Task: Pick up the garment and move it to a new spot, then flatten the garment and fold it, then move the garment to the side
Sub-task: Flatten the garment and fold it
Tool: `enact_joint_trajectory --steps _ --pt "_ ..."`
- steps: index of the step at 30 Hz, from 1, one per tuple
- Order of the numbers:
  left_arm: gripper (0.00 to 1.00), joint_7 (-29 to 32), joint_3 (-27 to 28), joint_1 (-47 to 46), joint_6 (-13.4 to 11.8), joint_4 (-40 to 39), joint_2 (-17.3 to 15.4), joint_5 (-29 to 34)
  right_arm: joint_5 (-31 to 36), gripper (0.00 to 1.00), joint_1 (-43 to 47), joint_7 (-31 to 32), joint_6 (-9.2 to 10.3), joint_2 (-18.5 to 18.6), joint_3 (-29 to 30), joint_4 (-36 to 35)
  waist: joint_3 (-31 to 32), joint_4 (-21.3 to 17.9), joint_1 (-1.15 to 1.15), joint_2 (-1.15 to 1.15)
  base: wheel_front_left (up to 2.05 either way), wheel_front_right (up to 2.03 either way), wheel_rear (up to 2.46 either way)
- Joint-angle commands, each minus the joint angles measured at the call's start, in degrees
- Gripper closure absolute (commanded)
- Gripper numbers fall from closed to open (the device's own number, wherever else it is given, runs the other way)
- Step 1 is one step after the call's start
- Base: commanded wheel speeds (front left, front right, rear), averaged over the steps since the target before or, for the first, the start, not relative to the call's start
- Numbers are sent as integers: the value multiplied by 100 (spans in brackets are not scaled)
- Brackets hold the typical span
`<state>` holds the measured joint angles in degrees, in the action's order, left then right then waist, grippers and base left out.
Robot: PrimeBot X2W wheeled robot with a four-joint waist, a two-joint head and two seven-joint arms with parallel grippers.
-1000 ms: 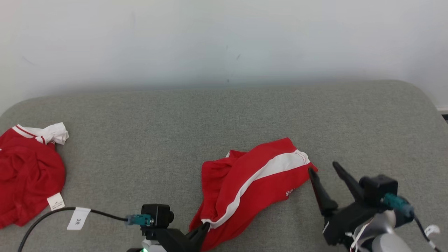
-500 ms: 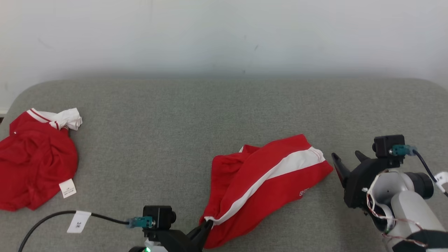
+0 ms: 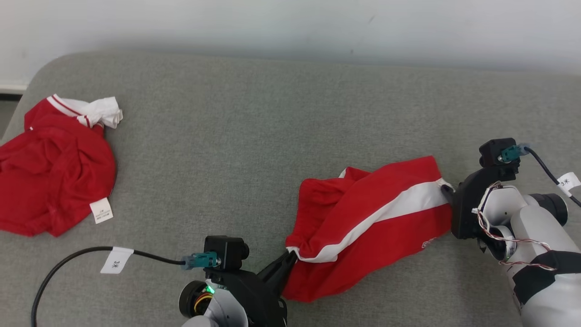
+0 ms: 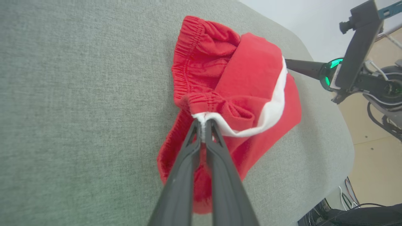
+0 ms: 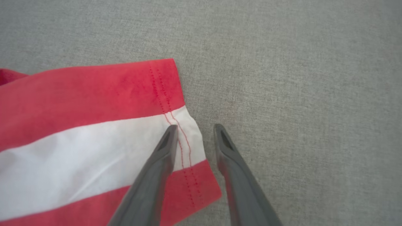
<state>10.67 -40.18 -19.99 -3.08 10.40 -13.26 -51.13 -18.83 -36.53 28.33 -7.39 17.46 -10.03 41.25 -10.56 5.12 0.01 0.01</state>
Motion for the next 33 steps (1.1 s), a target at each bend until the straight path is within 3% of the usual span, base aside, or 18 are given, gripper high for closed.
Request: enact_joint_trajectory --steps 1,6,8,9,12,17,18,19,20,21,22,33 --pt "100 -34 -5 -65 15 6 7 63 -78 61 -64 32 -20 32 -38 60 -180 167 -1 -1 0 0 0" --pt "100 -17 -45 -115 65 40 17 54 -167 73 -101 123 -20 78 -136 290 -184 195 -1 -1 0 0 0" --pt "100 -18 -41 -108 63 49 7 36 -183 60 -122 142 -15 100 -154 360 -175 197 -1 -1 0 0 0" --pt "100 -17 -40 -108 57 54 5 29 -203 60 -122 144 -15 105 -165 380 -171 197 -1 -1 0 0 0" --pt "100 -9 -37 -114 37 73 -5 16 -251 75 -112 242 -15 113 -201 462 -164 196 -1 -1 0 0 0" --pt "100 -27 -17 -102 16 86 -46 18 -348 83 -29 435 -15 114 -262 563 -143 194 -1 -1 0 0 0" --pt "100 -34 -9 -92 13 85 -55 15 -369 100 -9 451 -15 129 -274 566 -135 192 -1 -1 0 0 0" --pt "78 -40 9 -66 3 89 -88 0 -370 100 18 412 -14 167 -285 554 -115 187 -1 -1 0 0 0" --pt "63 -49 28 -49 -15 91 -100 -13 -375 100 30 356 -14 167 -285 531 -105 182 -1 -1 0 0 0" --pt "27 -59 44 -31 -29 90 -119 -17 -375 100 37 293 -14 177 -282 504 -95 176 -1 -1 0 0 0" --pt "2 -54 63 -14 -35 89 -139 -26 -370 100 34 238 -14 195 -281 491 -88 171 -1 -1 0 0 0" --pt "0 37 182 119 -99 9 -252 -216 -235 100 -20 -156 -13 314 -261 588 -23 161 -1 -1 0 0 0"
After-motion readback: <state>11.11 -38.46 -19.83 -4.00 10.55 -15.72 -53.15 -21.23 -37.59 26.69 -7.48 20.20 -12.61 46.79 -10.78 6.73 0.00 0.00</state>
